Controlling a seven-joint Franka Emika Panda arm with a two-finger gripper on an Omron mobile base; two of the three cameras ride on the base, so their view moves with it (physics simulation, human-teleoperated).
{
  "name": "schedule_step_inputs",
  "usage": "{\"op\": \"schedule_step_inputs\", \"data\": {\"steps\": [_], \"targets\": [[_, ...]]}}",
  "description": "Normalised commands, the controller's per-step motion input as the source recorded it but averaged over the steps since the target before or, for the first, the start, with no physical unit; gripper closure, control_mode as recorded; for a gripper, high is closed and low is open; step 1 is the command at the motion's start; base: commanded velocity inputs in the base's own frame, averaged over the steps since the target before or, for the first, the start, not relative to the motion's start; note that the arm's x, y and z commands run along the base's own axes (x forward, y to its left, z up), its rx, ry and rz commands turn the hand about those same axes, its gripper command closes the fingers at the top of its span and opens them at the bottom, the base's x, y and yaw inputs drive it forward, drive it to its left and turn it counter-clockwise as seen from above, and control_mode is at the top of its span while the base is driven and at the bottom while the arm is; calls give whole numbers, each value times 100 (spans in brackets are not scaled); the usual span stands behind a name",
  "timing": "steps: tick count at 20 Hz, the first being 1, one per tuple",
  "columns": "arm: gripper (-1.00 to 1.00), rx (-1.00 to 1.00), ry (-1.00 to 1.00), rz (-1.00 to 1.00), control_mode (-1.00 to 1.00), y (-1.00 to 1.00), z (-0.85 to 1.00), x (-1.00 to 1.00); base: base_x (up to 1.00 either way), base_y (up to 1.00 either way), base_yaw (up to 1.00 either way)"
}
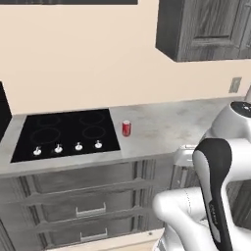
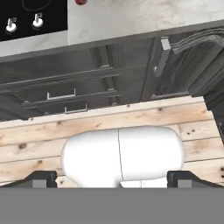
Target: Four empty soda cans are scattered around the kitchen. Gather all the cans and cluster them next to the stove for recycling.
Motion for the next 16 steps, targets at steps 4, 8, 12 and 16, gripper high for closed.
{"op": "schedule_step_inputs", "data": {"steps": [4,8,12,16], "targets": [[-100,0,0,0,100,0,0,0,0,-9,-50],[-100,0,0,0,100,0,0,0,-11,-26,-54],[-100,0,0,0,100,0,0,0,-14,-25,-55],[-100,0,0,0,100,0,0,0,-16,-30,-57]]}}
